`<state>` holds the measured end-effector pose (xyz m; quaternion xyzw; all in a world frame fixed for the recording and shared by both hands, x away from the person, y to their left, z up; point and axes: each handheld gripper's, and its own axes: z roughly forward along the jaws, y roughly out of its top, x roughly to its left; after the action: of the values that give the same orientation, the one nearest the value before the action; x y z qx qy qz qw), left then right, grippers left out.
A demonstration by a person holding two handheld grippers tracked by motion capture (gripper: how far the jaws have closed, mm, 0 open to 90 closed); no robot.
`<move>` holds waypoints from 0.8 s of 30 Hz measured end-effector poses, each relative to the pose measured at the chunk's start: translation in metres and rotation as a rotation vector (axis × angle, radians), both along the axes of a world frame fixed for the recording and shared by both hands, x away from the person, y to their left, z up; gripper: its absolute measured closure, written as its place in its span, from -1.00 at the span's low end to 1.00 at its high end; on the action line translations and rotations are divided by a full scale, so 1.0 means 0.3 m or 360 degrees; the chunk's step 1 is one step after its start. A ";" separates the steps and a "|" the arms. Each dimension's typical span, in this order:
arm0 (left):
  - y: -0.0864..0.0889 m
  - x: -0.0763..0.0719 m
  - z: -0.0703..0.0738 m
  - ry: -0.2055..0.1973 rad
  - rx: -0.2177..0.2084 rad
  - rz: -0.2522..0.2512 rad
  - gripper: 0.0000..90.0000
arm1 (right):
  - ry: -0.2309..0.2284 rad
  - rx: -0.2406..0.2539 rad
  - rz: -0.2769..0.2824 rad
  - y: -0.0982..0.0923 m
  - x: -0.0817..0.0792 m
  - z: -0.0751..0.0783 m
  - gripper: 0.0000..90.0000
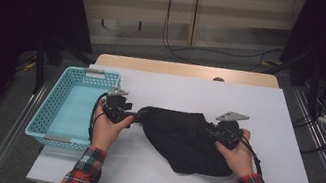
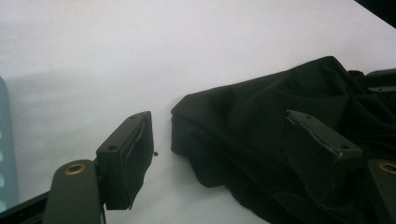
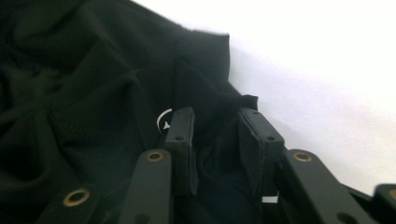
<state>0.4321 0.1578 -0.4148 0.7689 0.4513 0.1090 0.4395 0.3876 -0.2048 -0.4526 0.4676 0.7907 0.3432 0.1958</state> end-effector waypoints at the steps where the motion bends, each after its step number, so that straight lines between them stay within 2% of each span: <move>1: 0.003 0.000 0.003 -0.0004 0.0009 0.0003 -0.43 | 0.0000 0.0007 0.0003 0.001 0.001 -0.003 0.51; 4: 0.013 0.002 0.006 -0.0008 -0.0009 0.0035 -0.44 | 0.0021 0.0040 0.0016 0.000 0.005 -0.004 0.71; 7: 0.017 0.004 0.006 -0.0004 -0.0022 0.0040 -0.41 | 0.0010 0.0022 0.0011 -0.007 0.007 0.001 0.90; 11: 0.019 0.006 0.010 -0.0001 -0.0021 0.0042 -0.39 | -0.0023 0.0106 -0.0061 -0.056 0.010 0.020 0.92; 12: 0.020 0.008 0.010 -0.0002 -0.0034 0.0053 -0.38 | -0.0039 0.0150 -0.0089 -0.076 0.010 0.029 0.92; 15: 0.017 0.013 0.012 -0.0002 -0.0029 0.0055 -0.37 | -0.0103 0.0199 -0.0178 -0.134 0.010 0.054 0.92; 17: 0.007 0.020 0.012 -0.0003 -0.0015 0.0050 -0.37 | -0.0102 0.0251 -0.0219 -0.166 0.011 0.058 0.92; 20: -0.010 0.036 0.007 0.0008 -0.0018 0.0036 -0.33 | -0.0104 0.0273 -0.0254 -0.186 0.013 0.056 0.92; 24: -0.034 0.060 -0.015 0.0047 0.0012 0.0040 -0.29 | -0.0126 0.0237 -0.0261 -0.177 0.011 0.060 0.93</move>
<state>0.4501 0.1476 -0.4193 0.7664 0.4669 0.1049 0.4286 0.3910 -0.2578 -0.4346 0.5300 0.7138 0.4020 0.2190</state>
